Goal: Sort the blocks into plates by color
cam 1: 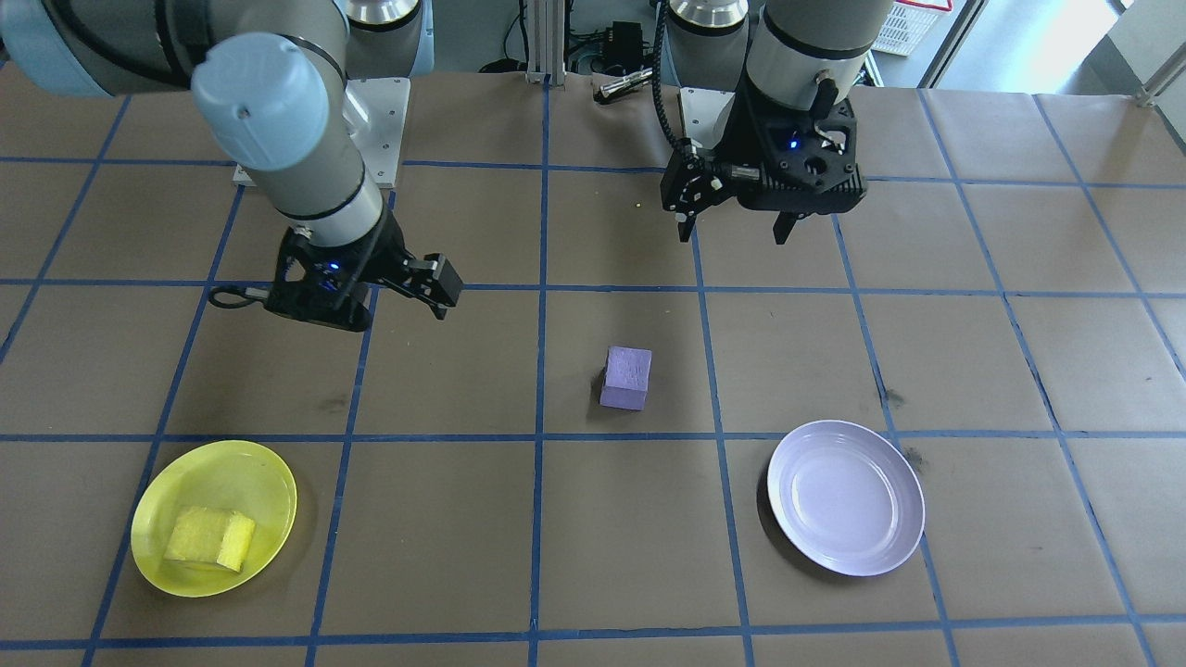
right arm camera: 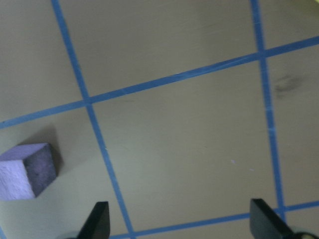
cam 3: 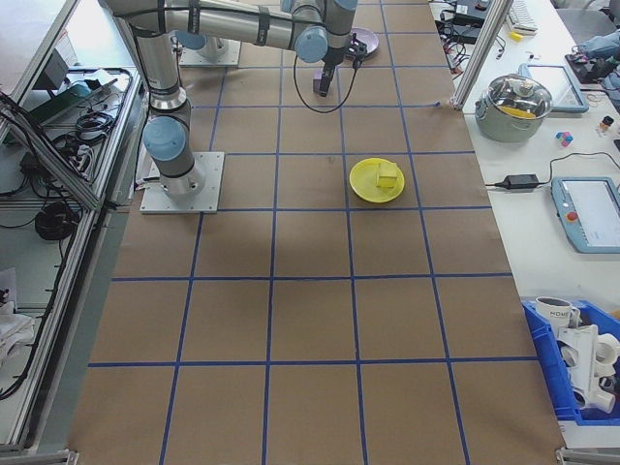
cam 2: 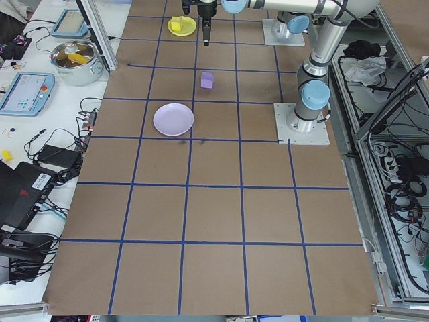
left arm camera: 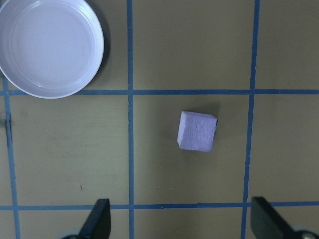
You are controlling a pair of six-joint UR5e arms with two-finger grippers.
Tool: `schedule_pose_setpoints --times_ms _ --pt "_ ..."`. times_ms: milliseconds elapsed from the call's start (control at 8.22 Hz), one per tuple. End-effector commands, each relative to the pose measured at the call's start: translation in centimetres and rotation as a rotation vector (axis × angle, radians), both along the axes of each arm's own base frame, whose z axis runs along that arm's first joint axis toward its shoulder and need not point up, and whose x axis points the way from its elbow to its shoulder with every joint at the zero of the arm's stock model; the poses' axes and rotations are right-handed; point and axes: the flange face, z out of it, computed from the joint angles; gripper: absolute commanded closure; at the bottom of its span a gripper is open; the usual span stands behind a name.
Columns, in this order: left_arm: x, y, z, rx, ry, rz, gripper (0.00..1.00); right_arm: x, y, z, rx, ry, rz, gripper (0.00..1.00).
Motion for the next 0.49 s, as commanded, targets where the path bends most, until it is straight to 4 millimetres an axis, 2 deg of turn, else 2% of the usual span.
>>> schedule_pose_setpoints --times_ms 0,243,365 --pt "-3.4 -0.9 -5.1 0.082 -0.013 0.023 0.00 -5.5 3.6 5.9 -0.020 0.135 -0.001 0.00" --pt "-3.8 -1.4 -8.6 0.129 -0.019 0.011 0.00 -5.6 6.0 9.0 -0.066 0.140 -0.004 0.00" --pt "-4.1 -1.5 -10.4 0.164 -0.026 0.005 0.00 -5.5 6.1 9.4 -0.082 0.144 0.001 0.00"
